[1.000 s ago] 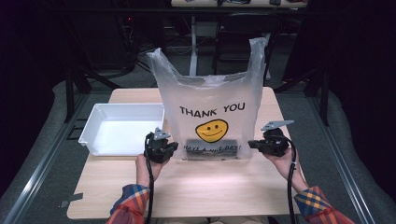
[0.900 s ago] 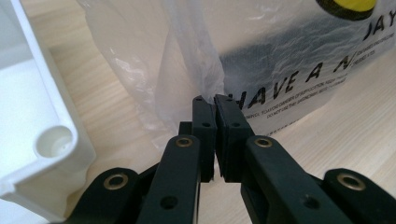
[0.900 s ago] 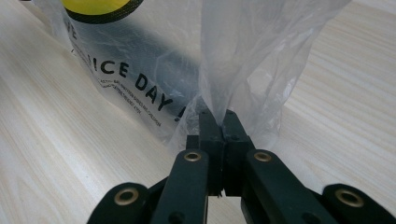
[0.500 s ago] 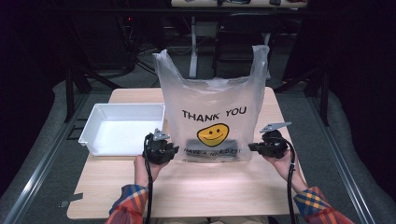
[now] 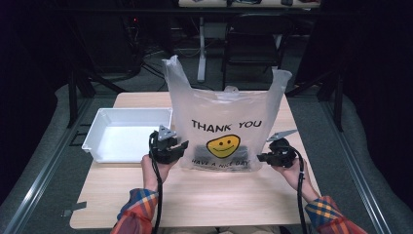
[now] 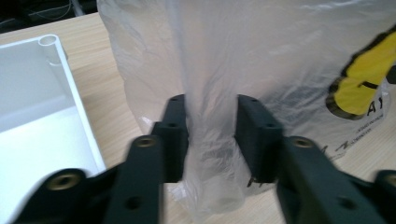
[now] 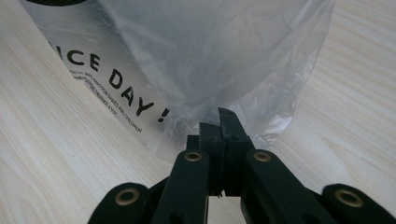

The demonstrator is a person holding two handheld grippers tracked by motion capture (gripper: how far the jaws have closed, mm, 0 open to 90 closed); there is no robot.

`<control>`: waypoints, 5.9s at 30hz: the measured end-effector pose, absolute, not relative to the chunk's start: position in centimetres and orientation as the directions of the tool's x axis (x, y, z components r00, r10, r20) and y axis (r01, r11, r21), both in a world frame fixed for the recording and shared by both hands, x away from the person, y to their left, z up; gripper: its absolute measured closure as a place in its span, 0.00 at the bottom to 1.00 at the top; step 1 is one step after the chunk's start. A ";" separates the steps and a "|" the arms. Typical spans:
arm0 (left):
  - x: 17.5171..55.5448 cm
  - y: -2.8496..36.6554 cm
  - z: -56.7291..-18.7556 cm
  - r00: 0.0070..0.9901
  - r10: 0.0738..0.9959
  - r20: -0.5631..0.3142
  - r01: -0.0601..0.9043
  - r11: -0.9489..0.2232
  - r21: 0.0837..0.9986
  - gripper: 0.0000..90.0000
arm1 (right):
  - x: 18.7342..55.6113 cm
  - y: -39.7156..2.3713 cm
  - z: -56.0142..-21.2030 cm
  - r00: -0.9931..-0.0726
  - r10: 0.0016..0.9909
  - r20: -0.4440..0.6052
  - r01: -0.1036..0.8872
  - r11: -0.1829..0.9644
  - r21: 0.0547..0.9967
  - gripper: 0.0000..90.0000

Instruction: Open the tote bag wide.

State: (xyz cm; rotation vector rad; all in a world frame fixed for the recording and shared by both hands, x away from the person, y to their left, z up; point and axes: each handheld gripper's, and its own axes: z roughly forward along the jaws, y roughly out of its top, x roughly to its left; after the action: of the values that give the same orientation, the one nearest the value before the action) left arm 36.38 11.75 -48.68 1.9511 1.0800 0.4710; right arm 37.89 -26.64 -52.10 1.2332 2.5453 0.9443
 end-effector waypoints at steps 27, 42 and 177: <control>36.8 11.5 -50.6 0.586 0.808 -0.055 0.552 -0.349 0.757 0.99 | 36.8 -27.7 -48.1 -0.689 0.718 0.095 0.545 0.428 0.721 0.53; 36.9 11.3 -50.9 0.593 0.803 -0.051 0.555 -0.362 0.749 0.99 | 37.3 -27.4 -47.0 -0.680 0.727 0.099 0.523 0.385 0.761 0.90; 36.6 11.8 -54.0 0.673 0.739 0.034 0.587 -0.561 0.584 0.99 | 38.2 -30.3 -51.4 -0.651 0.756 0.069 0.643 0.502 0.579 0.58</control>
State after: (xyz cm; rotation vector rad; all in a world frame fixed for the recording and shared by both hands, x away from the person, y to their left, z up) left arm 36.61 11.76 -54.04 2.3466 1.0217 0.3728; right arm 38.23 -30.34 -51.35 1.2028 2.5497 0.8596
